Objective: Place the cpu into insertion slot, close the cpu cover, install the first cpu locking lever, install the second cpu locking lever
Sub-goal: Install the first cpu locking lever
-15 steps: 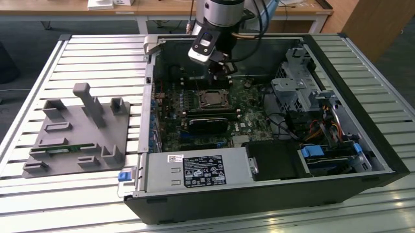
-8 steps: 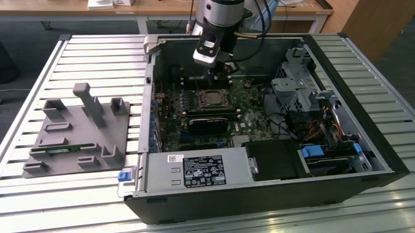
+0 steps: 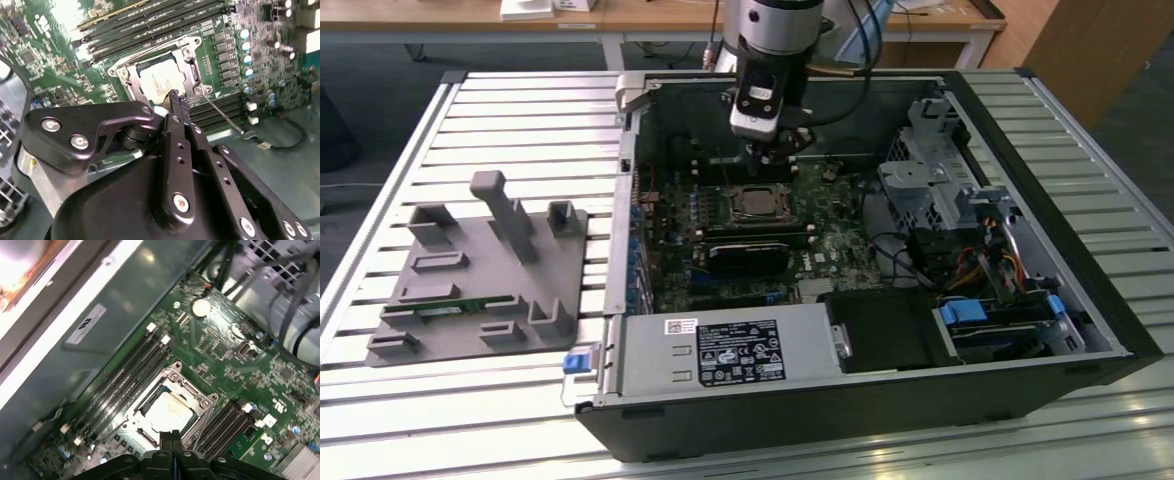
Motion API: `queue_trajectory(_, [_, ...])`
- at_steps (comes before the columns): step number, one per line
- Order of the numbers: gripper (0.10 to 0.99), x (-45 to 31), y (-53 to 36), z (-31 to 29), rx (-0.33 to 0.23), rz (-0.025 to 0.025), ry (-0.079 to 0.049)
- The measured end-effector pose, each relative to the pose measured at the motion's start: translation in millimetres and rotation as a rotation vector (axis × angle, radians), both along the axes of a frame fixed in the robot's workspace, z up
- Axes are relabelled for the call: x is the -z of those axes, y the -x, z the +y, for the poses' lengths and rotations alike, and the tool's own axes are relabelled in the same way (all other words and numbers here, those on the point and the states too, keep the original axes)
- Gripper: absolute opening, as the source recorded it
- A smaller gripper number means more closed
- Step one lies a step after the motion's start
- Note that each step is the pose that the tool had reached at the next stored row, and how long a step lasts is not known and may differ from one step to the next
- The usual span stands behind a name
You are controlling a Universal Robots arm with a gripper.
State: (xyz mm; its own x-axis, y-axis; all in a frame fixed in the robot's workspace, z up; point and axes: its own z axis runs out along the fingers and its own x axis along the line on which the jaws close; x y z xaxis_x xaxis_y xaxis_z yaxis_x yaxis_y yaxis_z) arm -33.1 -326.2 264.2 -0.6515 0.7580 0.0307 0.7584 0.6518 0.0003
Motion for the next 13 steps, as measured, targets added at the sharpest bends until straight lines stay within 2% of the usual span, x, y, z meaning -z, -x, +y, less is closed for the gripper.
queue_trajectory(8, [0.110,0.1,0.0,0.0,-0.145,0.0000,0.000])
queue_trajectory(13, [0.110,0.2,-0.2,0.0,-0.217,0.0000,0.000])
